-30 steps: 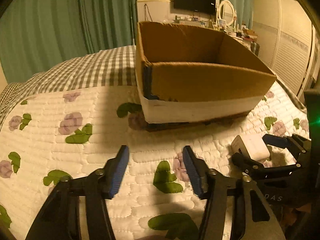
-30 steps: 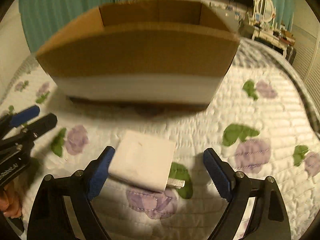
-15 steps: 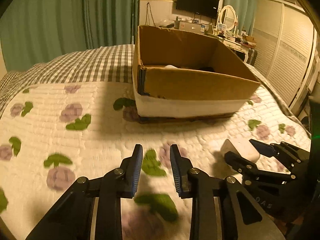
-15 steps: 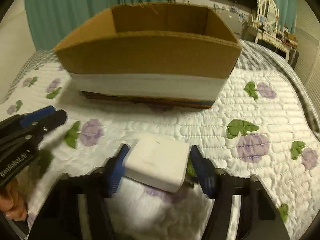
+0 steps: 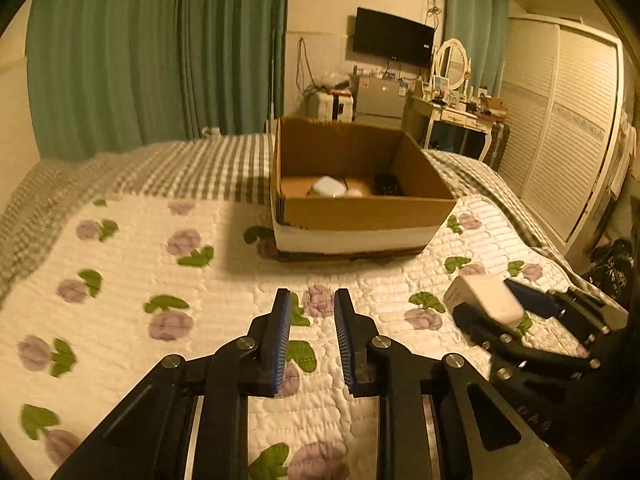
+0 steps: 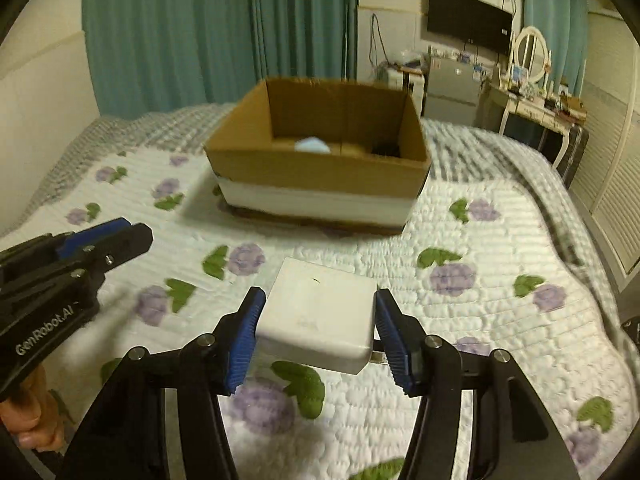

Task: Organize rigid objects
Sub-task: 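Lift the white block with the right tool and carry it over the box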

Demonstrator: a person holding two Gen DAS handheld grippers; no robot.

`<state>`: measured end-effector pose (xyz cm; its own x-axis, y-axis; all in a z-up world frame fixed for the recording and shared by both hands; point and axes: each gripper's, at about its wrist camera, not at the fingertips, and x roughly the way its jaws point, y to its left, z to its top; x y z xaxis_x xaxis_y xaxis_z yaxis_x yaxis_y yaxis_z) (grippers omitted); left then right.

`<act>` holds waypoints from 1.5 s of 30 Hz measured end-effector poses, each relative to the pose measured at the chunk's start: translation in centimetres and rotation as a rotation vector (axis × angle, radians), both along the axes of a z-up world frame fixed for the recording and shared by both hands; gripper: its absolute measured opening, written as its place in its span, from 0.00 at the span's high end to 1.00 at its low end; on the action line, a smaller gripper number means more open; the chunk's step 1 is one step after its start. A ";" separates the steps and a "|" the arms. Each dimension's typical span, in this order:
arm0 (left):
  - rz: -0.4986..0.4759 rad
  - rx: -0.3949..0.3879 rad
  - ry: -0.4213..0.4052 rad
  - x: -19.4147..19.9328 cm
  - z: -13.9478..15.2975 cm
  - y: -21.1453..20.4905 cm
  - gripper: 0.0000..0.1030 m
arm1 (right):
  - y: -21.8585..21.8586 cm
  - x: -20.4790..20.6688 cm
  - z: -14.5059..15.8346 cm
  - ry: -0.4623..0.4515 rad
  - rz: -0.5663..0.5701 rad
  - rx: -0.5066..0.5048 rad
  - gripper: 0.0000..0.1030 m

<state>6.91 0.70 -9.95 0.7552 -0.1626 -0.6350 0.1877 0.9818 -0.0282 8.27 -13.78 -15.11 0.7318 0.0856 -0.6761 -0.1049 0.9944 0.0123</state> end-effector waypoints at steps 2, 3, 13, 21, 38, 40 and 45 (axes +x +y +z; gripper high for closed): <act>0.001 0.003 -0.020 -0.6 1.0 0.0 0.78 | 0.0 -0.7 1.0 -0.024 -0.004 0.003 0.46; 0.002 0.000 -0.036 -0.9 1.7 0.0 0.78 | -0.2 -1.1 1.7 -0.039 -0.007 0.008 0.46; -0.040 -0.002 -0.188 -3.2 8.5 -1.1 0.79 | -1.0 -4.0 9.2 -0.190 -0.015 0.034 0.46; -0.051 0.001 -0.291 -2.7 13.3 -1.6 0.79 | -1.8 -4.4 15.9 -0.331 -0.012 0.038 0.46; -0.024 -0.063 -0.425 3.6 18.8 -0.7 0.79 | -0.4 -0.4 23.1 -0.489 0.002 0.019 0.46; -0.011 -0.066 -0.421 4.8 18.4 -0.7 0.79 | -0.5 0.7 23.0 -0.492 0.003 0.016 0.46; 0.007 -0.070 -0.388 8.1 16.7 -0.4 0.79 | -0.6 3.7 21.9 -0.485 0.003 0.015 0.46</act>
